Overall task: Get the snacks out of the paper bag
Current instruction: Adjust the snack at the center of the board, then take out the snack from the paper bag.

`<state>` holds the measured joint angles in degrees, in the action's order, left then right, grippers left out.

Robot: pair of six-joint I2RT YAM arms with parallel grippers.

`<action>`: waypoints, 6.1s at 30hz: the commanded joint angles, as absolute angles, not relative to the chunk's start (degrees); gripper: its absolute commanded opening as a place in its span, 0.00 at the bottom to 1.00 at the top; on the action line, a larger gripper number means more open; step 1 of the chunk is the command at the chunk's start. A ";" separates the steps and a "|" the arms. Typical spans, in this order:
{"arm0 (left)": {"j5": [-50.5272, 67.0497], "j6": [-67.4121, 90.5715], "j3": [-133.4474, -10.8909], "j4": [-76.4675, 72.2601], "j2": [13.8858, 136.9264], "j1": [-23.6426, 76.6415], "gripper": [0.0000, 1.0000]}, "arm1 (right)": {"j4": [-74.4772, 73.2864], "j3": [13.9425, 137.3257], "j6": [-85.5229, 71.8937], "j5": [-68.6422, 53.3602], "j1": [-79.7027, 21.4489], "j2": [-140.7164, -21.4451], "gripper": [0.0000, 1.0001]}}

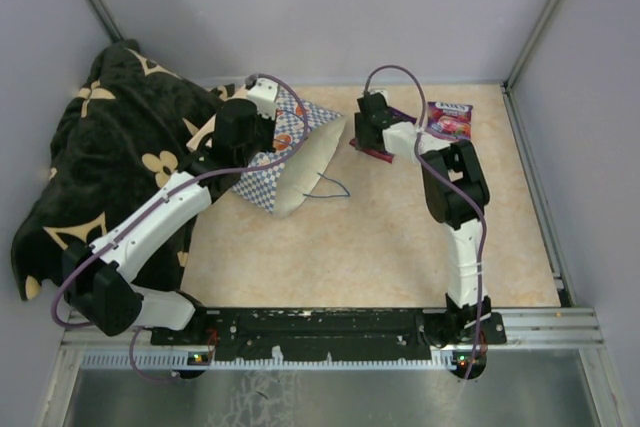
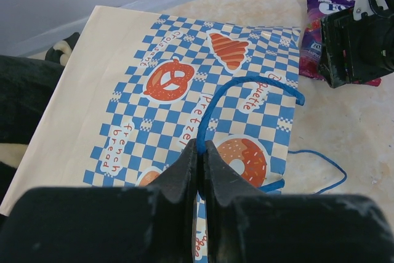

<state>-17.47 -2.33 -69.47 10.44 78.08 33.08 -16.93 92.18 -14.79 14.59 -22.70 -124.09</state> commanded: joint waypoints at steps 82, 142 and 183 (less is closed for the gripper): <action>-20.75 -0.84 -71.26 10.60 79.44 31.02 0.13 | 32.22 39.58 -46.43 12.01 -41.76 -67.70 0.99; -12.49 5.45 -72.07 9.31 79.64 26.83 0.13 | 43.52 71.68 -58.80 7.45 -33.63 -123.97 0.75; -11.53 4.94 -67.34 1.03 81.84 25.78 0.13 | 4.20 51.42 -33.51 -1.33 -33.08 -80.97 0.00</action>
